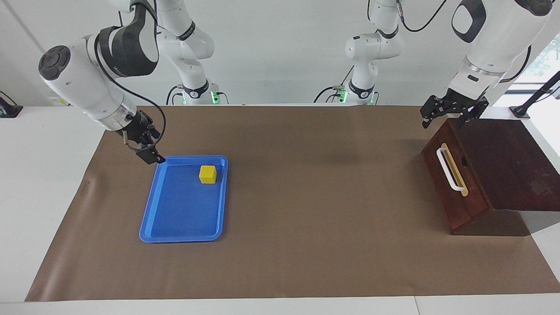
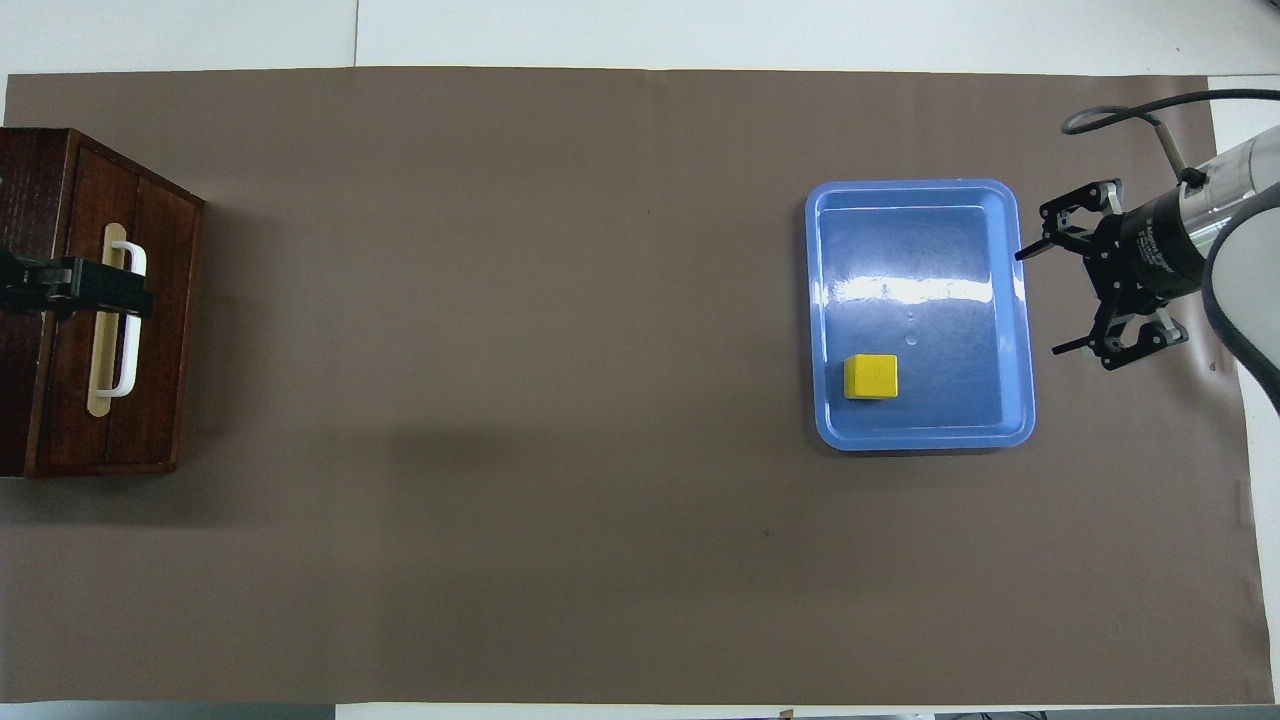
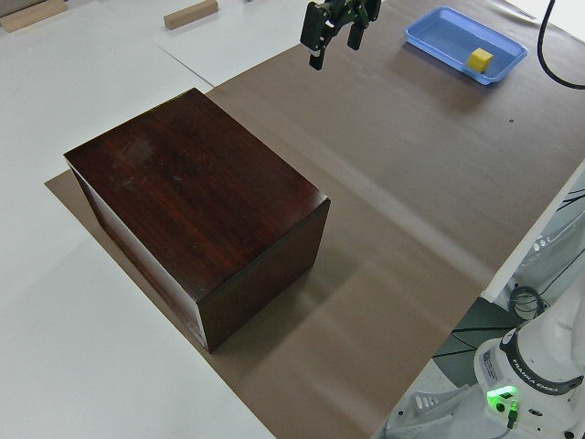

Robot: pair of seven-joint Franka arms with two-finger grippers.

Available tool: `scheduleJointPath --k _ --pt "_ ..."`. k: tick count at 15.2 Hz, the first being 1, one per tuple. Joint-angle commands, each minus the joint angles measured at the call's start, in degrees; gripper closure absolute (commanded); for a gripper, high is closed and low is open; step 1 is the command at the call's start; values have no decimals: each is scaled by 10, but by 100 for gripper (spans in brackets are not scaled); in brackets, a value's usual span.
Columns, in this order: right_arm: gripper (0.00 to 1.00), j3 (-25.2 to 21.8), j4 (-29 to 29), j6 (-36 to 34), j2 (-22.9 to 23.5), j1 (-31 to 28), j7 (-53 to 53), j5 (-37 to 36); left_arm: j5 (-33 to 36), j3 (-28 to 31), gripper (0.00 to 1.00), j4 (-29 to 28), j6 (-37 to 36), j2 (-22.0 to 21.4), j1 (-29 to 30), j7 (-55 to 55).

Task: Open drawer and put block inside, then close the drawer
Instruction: 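Move the right gripper over the blue tray toward the yellow cube, then lower the right gripper to the cube while the left gripper grasps the drawer handle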

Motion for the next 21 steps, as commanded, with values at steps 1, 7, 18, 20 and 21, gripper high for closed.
scheduleJointPath --k 1,7,18,20,21 --pt "2 5 -44 20 1 -32 36 67 -1 0 0 -12 1 -13 2 -3" --pt "1 6 -188 134 -34 -49 11 198 -1 0 0 -12 0 -13 2 -3" --pt "1 6 -267 192 -11 -52 -65 293 -1 0 0 -12 -4 -13 0 -2" --pt "1 6 -268 205 0 -52 -66 306 -1 -1 0 -18 -15 -22 0 -5" --pt "1 6 -268 208 10 -52 -71 312 1 0 0 -19 -11 -22 -2 -5"
